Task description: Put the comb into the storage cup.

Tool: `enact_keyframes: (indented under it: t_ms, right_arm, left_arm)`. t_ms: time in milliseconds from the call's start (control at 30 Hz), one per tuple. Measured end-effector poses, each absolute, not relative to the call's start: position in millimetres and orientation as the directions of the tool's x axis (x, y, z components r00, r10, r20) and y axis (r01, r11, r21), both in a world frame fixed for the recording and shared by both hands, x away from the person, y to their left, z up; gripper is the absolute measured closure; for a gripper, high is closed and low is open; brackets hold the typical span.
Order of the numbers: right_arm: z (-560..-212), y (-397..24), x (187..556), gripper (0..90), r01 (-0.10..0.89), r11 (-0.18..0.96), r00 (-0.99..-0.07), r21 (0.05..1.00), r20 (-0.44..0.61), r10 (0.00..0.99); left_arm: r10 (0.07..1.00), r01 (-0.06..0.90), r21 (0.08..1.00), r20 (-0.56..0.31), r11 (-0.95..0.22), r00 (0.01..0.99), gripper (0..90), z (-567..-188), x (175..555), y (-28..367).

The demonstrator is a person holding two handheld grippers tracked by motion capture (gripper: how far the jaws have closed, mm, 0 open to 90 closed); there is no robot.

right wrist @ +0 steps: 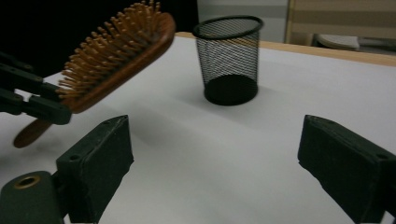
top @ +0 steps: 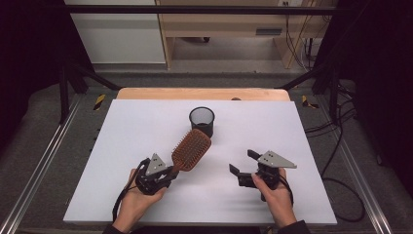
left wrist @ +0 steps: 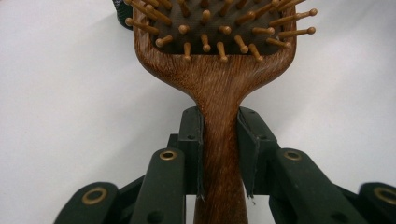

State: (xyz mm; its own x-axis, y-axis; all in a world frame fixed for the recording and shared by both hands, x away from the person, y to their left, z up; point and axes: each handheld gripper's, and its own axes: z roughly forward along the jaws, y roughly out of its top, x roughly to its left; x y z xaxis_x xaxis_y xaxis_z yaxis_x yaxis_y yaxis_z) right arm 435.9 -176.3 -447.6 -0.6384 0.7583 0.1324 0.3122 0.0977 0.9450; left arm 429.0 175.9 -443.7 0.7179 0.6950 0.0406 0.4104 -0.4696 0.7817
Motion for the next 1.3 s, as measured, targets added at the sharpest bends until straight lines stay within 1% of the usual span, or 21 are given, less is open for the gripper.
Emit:
enact_keyframes:
  t_ms: [33, 200, 300, 533, 567, 633, 833, 1067, 1133, 1300]
  right_arm:
    - [-446, -168, 436, 7.7, 0.308, 0.103, -0.660, 0.946, 0.134, 0.739]
    - [-445, -152, 435, 5.4, 0.315, 0.116, -0.689, 0.942, 0.143, 0.711]
    - [-447, -140, 435, 4.7, 0.342, 0.102, -0.711, 0.934, 0.186, 0.679]
    - [-444, -125, 439, 4.8, 0.357, 0.084, -0.727, 0.930, 0.220, 0.651]
    - [-441, -120, 441, 6.1, 0.367, 0.068, -0.728, 0.928, 0.241, 0.641]
    - [-439, -115, 442, 6.4, 0.371, 0.065, -0.735, 0.926, 0.251, 0.630]
    - [-434, -101, 446, 6.5, 0.396, 0.066, -0.752, 0.916, 0.283, 0.596]
    - [-429, -97, 448, 6.0, 0.397, 0.056, -0.758, 0.916, 0.293, 0.583]
    - [-428, -96, 451, 5.4, 0.405, 0.052, -0.757, 0.913, 0.303, 0.579]
    - [-426, -92, 456, 5.2, 0.408, 0.049, -0.757, 0.912, 0.308, 0.577]
  left_arm:
    - [0.695, 0.407, 0.784, 0.043, -0.469, 0.718, 72.9, -444, 427, 175]
    - [0.693, 0.394, 0.788, 0.057, -0.473, 0.719, 72.9, -444, 421, 172]
    - [0.689, 0.372, 0.801, 0.067, -0.469, 0.722, 72.9, -441, 417, 169]
    - [0.696, 0.349, 0.825, 0.072, -0.444, 0.714, 72.9, -438, 414, 169]
    - [0.699, 0.351, 0.827, 0.069, -0.439, 0.712, 72.9, -439, 414, 169]
    - [0.703, 0.358, 0.832, 0.052, -0.423, 0.710, 72.9, -439, 415, 171]
    - [0.707, 0.350, 0.842, 0.053, -0.411, 0.705, 72.9, -436, 413, 173]
    - [0.709, 0.343, 0.849, 0.051, -0.402, 0.704, 72.9, -437, 414, 173]
    - [0.709, 0.350, 0.852, 0.035, -0.389, 0.704, 72.9, -440, 416, 172]
    - [0.715, 0.358, 0.843, 0.044, -0.401, 0.698, 72.9, -441, 416, 170]
